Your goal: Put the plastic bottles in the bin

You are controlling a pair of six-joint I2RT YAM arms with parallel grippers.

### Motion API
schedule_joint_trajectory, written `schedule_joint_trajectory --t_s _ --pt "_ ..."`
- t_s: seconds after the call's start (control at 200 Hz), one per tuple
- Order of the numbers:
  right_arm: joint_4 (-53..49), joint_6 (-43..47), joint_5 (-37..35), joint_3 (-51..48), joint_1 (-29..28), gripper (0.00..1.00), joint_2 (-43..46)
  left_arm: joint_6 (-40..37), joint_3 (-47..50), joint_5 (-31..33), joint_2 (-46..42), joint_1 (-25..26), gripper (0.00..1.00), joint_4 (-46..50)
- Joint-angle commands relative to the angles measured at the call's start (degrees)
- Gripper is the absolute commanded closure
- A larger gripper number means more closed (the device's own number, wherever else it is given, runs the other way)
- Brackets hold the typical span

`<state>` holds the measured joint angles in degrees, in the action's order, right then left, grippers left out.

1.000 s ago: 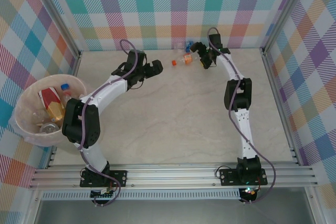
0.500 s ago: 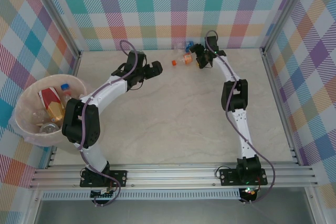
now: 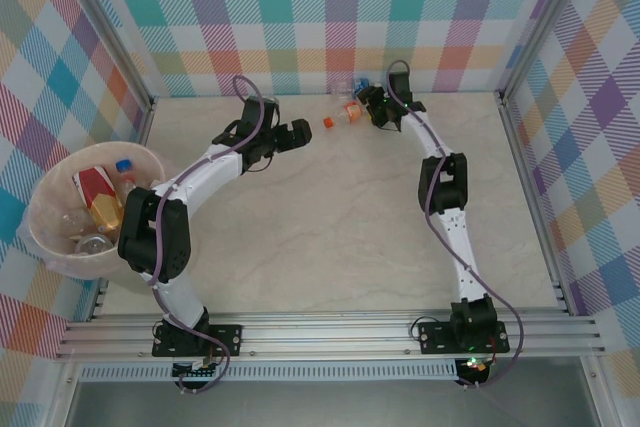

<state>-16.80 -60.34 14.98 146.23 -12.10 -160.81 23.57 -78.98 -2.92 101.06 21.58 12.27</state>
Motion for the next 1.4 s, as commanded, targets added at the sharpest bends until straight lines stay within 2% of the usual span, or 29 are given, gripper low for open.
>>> schedule_joint_trajectory --t_s 0.0,0.11,0.36,0.445,0.57,0.79,0.93,1.095,1.285,1.395 --pt "5.0 5.1 4.5 -8.9 -0.6 0.55 8.5 -5.0 0.7 -1.8 -4.3 -0.8 0.0 1.4" --pt "10.9 7.7 7.4 -22.6 -0.6 0.56 18.7 -9.2 2.1 -3.9 -6.8 -0.7 0.0 2.1" --pt "26.5 12.0 12.3 -61.7 -1.5 0.59 44.7 -15.7 4.7 -13.2 -10.9 1.3 0.0 6.3" --pt "27.6 14.5 12.5 -70.5 -2.6 0.59 52.6 -16.8 4.1 -17.4 -10.7 3.2 0.0 8.6" --pt "28.1 17.4 10.5 -80.3 -5.5 0.57 62.1 -18.8 2.1 -18.8 -9.8 7.4 0.0 12.7" --pt "27.6 15.8 8.1 -85.7 -10.3 0.56 69.2 -19.8 1.2 -21.6 -8.9 11.8 0.0 13.2" --pt "27.9 15.0 10.7 -85.9 -11.2 0.56 70.4 -20.2 0.1 -16.5 -8.0 12.1 0.0 14.4" --pt "28.8 13.4 13.9 -85.9 -11.8 0.56 71.2 -22.1 -0.1 -15.3 -7.0 12.6 0.0 14.4" --pt "27.9 13.7 16.4 -84.9 -12.8 0.55 71.9 -22.4 -0.6 -14.8 -5.2 13.3 0.07 11.7" --pt "27.8 13.5 17.3 -84.9 -13.1 0.55 72.3 -21.5 -1.4 -17.1 -3.9 13.3 0.17 10.0"
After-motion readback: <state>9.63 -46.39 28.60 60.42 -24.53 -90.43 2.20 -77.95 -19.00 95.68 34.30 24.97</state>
